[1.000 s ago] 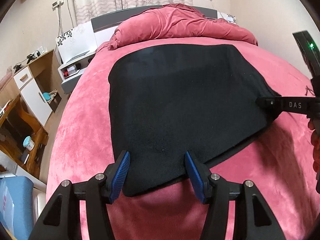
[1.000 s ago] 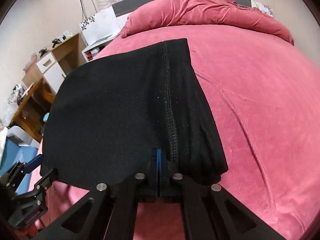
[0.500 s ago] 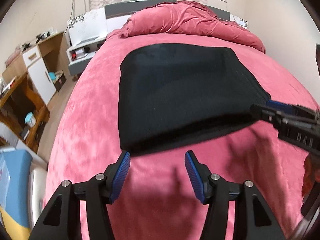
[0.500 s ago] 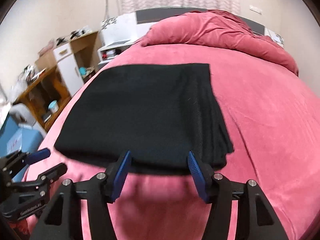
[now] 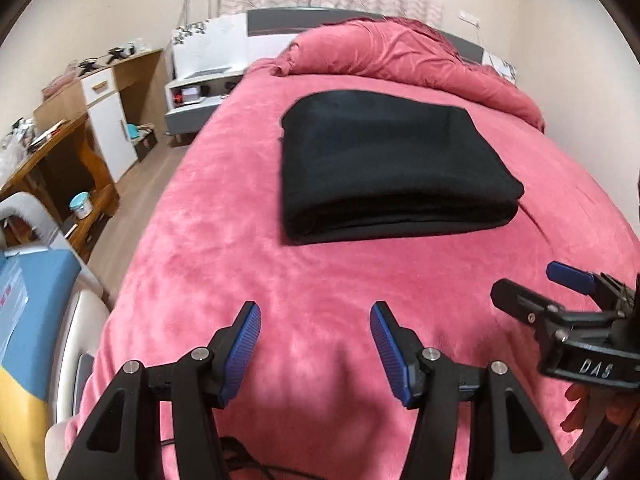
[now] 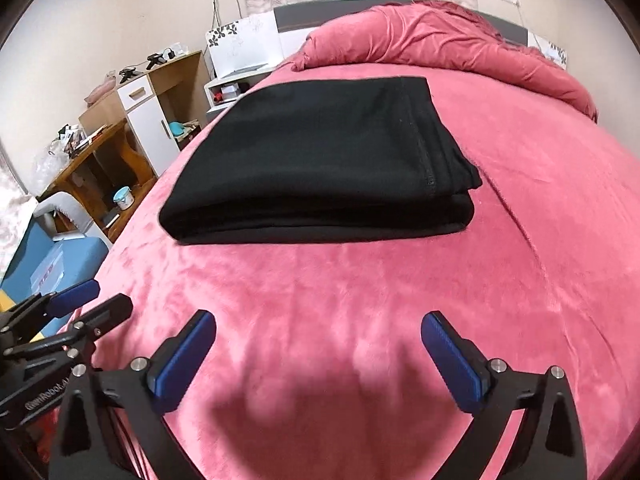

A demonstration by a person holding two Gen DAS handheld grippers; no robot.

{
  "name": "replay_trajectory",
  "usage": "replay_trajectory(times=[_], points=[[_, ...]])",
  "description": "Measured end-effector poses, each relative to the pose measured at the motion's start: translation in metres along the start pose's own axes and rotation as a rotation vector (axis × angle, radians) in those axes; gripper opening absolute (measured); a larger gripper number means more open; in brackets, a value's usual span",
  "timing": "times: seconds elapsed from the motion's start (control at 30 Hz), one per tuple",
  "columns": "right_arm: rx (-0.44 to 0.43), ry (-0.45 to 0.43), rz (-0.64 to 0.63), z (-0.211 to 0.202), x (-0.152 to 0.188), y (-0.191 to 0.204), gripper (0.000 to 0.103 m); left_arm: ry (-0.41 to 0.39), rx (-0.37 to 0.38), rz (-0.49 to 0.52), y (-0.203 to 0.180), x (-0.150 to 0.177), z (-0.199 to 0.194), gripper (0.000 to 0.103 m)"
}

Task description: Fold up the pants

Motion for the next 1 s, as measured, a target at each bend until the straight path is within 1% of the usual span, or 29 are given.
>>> replay_trajectory(times=[0.07,0.13,0.23,0.37,0.43,0.53,0.63,1.0], points=[[0.041,-0.021,-0.015,-0.007,-0.004,0.007,0.103,-0.012,-0.007,-0.012,0.004,0.0,-0.008,0.058],[0.06,-0.038,-0.012,-0.016,-0.005,0.012,0.103,-0.013,0.008,-0.021,0.005,0.001,-0.015,0.058],[0.084,-0.066,0.013,-0.029,-0.005,0.015,0.103,-0.011,0.009,-0.047,0.007,0.0,-0.022,0.058],[0.135,-0.108,0.011,-0.043,-0.008,0.019,0.103,-0.014,0.057,-0.084,0.007,0.001,-0.031,0.058],[0.153,-0.116,0.0,-0.048,-0.008,0.02,0.103,-0.02,0.042,-0.094,0.009,0.0,-0.034,0.058],[0.166,-0.122,-0.013,-0.052,-0.008,0.023,0.103,-0.029,0.01,-0.073,0.01,0.001,-0.034,0.058],[0.161,-0.128,-0.008,-0.054,-0.009,0.023,0.103,-0.041,-0.011,-0.062,0.01,0.003,-0.038,0.058],[0.176,-0.133,-0.013,-0.055,-0.007,0.022,0.103,-0.056,-0.033,-0.048,0.012,0.006,-0.041,0.058]])
Point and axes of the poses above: each gripper's, at about its wrist camera, not at the fingertips, and z roughly the way its jaws point, y to its left, x to its underside, the point moved 8 cm from there along z, roughly the way its jaws point, and after that the axes turned 14 degrees about -z, right-handed, at the moved point
